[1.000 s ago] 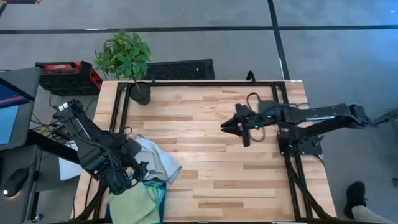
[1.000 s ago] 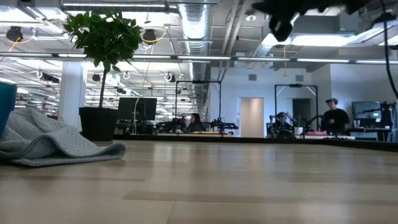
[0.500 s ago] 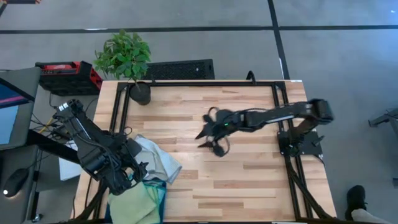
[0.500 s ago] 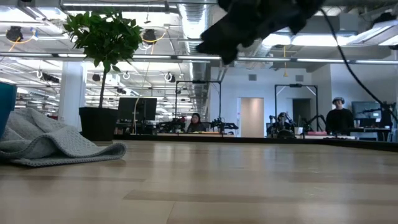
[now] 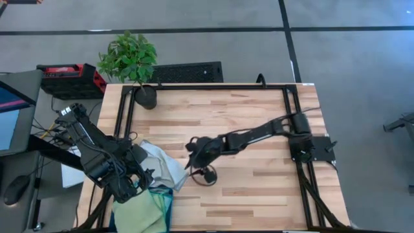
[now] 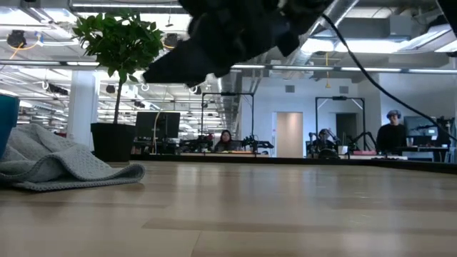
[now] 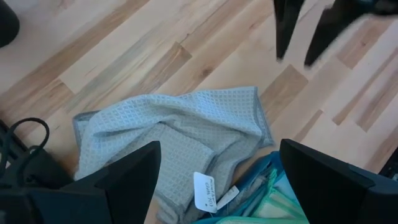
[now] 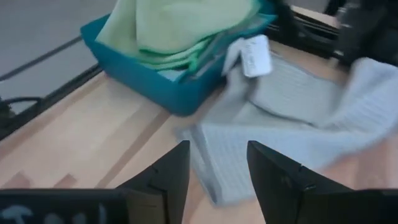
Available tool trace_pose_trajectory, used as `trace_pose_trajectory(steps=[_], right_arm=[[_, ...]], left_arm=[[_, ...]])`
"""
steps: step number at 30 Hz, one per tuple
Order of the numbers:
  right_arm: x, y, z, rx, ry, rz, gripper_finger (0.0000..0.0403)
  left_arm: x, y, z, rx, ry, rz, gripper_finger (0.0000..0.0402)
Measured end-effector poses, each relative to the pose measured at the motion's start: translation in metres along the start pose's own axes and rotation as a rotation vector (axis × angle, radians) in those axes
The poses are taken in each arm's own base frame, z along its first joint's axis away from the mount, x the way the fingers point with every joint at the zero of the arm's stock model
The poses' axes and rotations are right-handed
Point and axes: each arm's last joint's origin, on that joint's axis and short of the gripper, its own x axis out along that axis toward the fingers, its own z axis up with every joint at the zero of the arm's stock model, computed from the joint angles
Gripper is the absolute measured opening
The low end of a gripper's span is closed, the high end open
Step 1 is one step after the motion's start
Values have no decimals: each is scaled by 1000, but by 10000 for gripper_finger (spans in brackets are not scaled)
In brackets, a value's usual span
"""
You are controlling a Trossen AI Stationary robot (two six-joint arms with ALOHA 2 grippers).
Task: Fold microfiber towels
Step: Fold the gray microfiber towel
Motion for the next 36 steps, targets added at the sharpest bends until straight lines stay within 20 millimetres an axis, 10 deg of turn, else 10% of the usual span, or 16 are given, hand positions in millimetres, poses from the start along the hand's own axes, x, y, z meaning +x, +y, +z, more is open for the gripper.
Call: trace_pose_trajectory(steps=[13, 36], right_arm=[[60, 5, -31, -42, 118, -23, 182], [61, -9, -49, -110, 291, -244, 173]], left_arm=[[0, -5, -1, -27, 30, -43, 320], [0, -7, -1, -38, 30, -66, 320]])
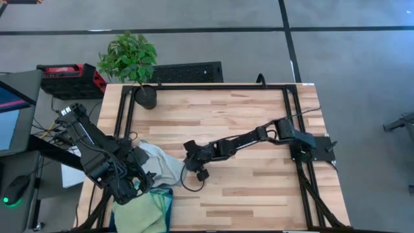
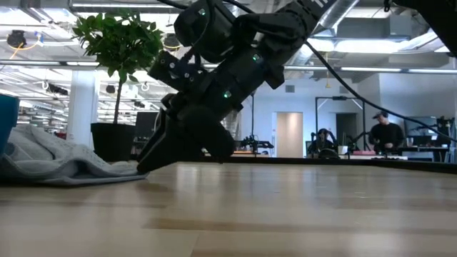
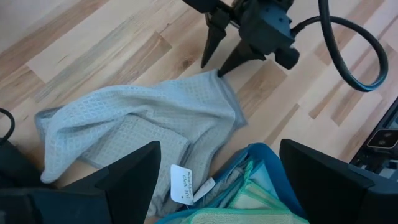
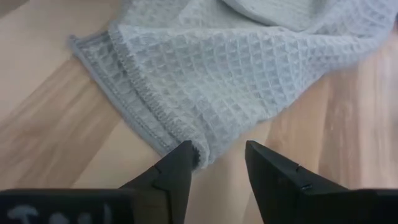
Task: Fold microfiber towels
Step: Fold the gray microfiber towel
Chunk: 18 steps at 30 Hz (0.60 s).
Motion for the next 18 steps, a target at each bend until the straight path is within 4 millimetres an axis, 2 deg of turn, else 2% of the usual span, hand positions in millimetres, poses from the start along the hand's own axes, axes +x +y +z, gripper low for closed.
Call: trace_pose_trajectory(steps=[5, 13, 16, 18], right_arm=[[0, 2, -3, 1, 30, 15, 131], [-1, 3, -5, 50, 57, 30, 15], [-3, 2, -6, 93, 77, 34, 11], [-12, -2, -6, 121, 121, 46, 7]], left_arm=[[0, 0, 0, 0, 0, 0, 320], [0, 0, 0, -1, 0, 0, 320], [0, 0, 0, -1, 0, 0, 320], [0, 0, 0, -1, 0, 0, 320]])
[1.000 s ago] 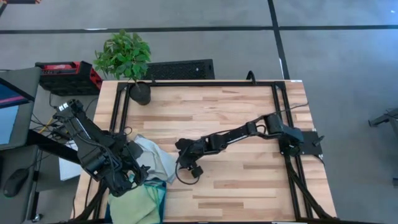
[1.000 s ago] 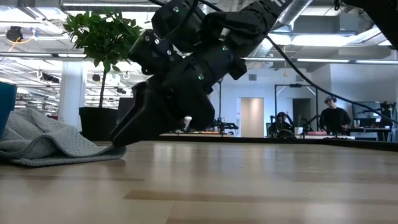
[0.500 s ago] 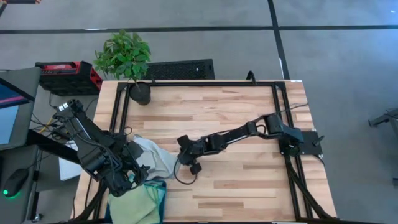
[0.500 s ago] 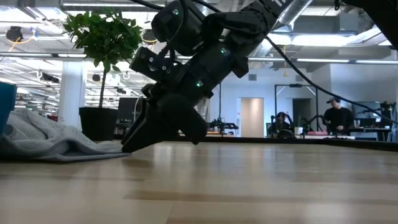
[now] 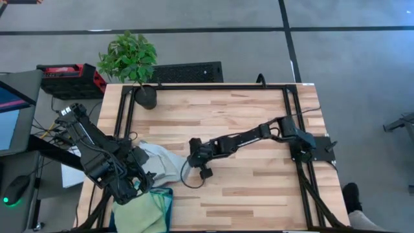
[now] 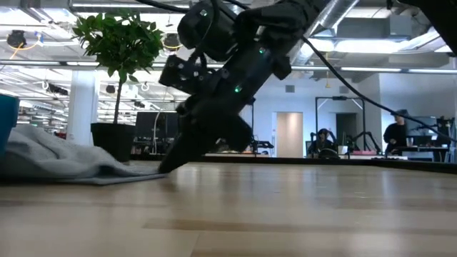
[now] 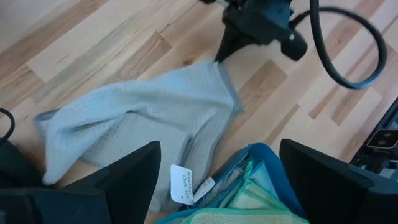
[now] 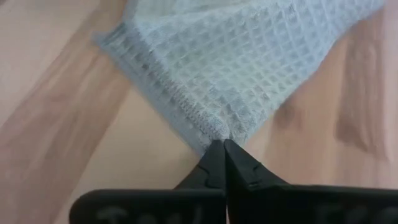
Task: Fold microfiber towels
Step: Fold the gray microfiber towel
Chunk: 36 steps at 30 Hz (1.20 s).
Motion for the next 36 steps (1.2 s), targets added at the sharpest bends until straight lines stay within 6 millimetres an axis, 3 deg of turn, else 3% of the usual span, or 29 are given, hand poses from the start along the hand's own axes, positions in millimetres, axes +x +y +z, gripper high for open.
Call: trace_pose_trajectory(steps=[6, 9, 18, 24, 32, 36], right_arm=[[-40, -25, 3, 151, 63, -18, 3], [-60, -37, 5, 215, 70, -33, 3], [-103, -65, 10, 365, 21, -91, 1], [-127, -75, 13, 391, -6, -116, 1], [-185, -80, 23, 393, -82, -154, 0], [-198, -83, 23, 398, -98, -166, 0]], left_arm=[[2, -1, 2, 1, -37, 4, 319], [8, -6, 1, 90, -82, 32, 319], [53, -32, 2, 315, -105, 187, 319], [84, -42, 10, 341, -57, 275, 319], [96, -47, 31, 391, -47, 227, 320], [111, -53, 41, 487, -44, 213, 320]])
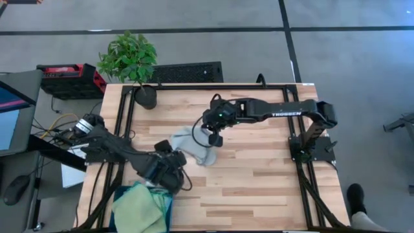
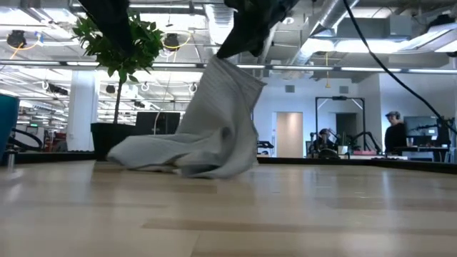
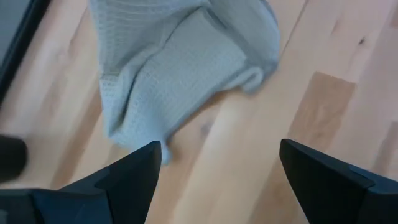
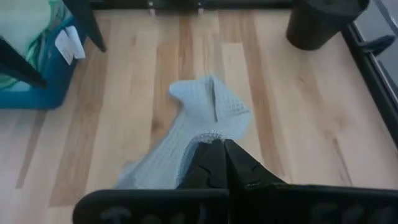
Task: Fold microfiber towels
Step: Fold the gray microfiber towel
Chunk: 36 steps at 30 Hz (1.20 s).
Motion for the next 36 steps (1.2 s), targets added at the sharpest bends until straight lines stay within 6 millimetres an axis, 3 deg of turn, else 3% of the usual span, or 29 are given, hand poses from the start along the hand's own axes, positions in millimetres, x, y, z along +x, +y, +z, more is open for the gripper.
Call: trace_pose_trajectory(steps=[6, 17, 21, 25, 36], right_arm=[[-5, -7, -5, 5, 45, -10, 0], [-5, -8, -10, -7, 100, -6, 0], [-5, -8, -9, -7, 88, -8, 1], [-5, -8, -8, -8, 77, -9, 2], [-5, -9, -1, -2, 11, -15, 3]], left_arm=[[31, 9, 5, 98, 53, 3, 320], [95, 37, -6, 168, 215, -18, 320], [110, 50, -8, 220, 216, 46, 320], [125, 60, -10, 240, 266, -4, 320], [142, 75, -14, 283, 299, -19, 320]])
